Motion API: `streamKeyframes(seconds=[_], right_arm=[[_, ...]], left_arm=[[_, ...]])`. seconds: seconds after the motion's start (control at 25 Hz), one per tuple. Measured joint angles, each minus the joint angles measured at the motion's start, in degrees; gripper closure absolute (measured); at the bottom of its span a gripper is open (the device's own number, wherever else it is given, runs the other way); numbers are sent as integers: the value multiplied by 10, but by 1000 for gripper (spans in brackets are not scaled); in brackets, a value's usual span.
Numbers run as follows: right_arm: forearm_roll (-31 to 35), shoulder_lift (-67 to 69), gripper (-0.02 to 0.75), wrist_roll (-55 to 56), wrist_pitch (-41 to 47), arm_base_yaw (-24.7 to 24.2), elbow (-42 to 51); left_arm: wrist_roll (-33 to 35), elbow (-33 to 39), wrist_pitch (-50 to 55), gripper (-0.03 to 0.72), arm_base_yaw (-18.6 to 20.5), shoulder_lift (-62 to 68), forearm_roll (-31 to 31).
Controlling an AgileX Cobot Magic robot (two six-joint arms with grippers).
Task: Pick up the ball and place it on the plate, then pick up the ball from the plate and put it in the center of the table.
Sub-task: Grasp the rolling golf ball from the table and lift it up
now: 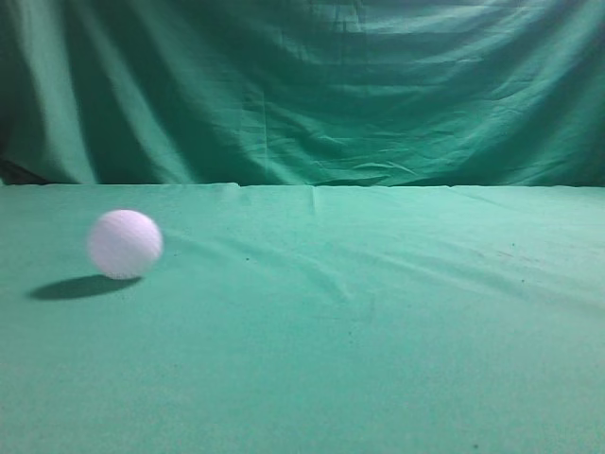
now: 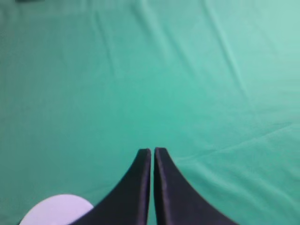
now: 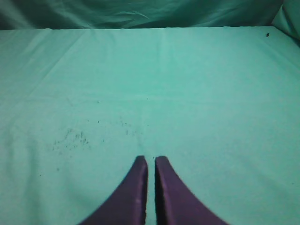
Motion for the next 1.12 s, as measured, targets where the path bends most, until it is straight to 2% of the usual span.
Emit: streamKeyframes(seconds=[0.2,0.44,0.56,0.8,0.96,1.12], right_arm=[[0,0,689,-2,0,0,0],[0,0,689,-3,0,0,0],[20,0,689,-3,-28,0,0],[102,0,689,-1,-162,0,0],[124,0,689,-1,-263,0,0],[127,0,689,-10,-268,0,-20]], left_arm=[[15,0,12,688,-27,-92,-2],[17,18,20,688,-27,-176,-2],[29,103,-29,688,-27,-240,-2],[45,342,-150,688,-27,-403,-10],[45,486,-218,688,-27,-523,-16],[47,594,-254,688,-27,-634,-17]])
